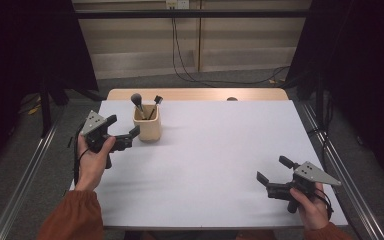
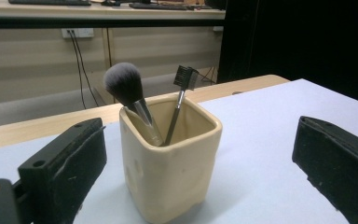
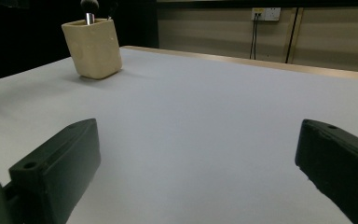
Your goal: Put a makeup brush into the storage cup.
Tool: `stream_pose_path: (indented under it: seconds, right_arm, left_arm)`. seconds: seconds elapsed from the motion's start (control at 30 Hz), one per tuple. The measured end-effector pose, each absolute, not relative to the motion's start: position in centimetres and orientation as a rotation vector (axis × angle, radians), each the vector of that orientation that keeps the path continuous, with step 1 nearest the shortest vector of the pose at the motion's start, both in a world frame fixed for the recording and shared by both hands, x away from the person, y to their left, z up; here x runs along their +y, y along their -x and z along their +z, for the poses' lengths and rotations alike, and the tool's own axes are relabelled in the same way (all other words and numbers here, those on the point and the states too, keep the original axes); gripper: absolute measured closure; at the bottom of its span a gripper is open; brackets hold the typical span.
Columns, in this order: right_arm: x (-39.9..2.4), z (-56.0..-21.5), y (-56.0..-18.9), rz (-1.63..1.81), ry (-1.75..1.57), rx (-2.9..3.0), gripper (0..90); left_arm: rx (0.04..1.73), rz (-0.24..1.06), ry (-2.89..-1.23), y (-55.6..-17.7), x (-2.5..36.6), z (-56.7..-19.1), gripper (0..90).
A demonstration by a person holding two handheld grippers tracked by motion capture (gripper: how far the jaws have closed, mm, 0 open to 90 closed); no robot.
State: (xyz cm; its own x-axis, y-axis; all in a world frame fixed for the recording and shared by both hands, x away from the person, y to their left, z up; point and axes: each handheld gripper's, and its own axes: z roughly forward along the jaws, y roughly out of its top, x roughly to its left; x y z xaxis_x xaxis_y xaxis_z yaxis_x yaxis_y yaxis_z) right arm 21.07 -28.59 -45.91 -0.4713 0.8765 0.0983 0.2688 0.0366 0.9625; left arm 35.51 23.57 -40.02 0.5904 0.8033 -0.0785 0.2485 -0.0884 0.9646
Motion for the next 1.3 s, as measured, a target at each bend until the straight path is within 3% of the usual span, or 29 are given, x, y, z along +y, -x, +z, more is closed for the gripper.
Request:
stream_pose_path:
  seconds: [1.3]
  right_arm:
    - [-28.6, -45.9, -20.7, 1.441, -1.158, 1.78, 0.0]
  left_arm:
    - [0.897, 0.568, -1.672, -27.9, 25.6, -41.3, 2.7]
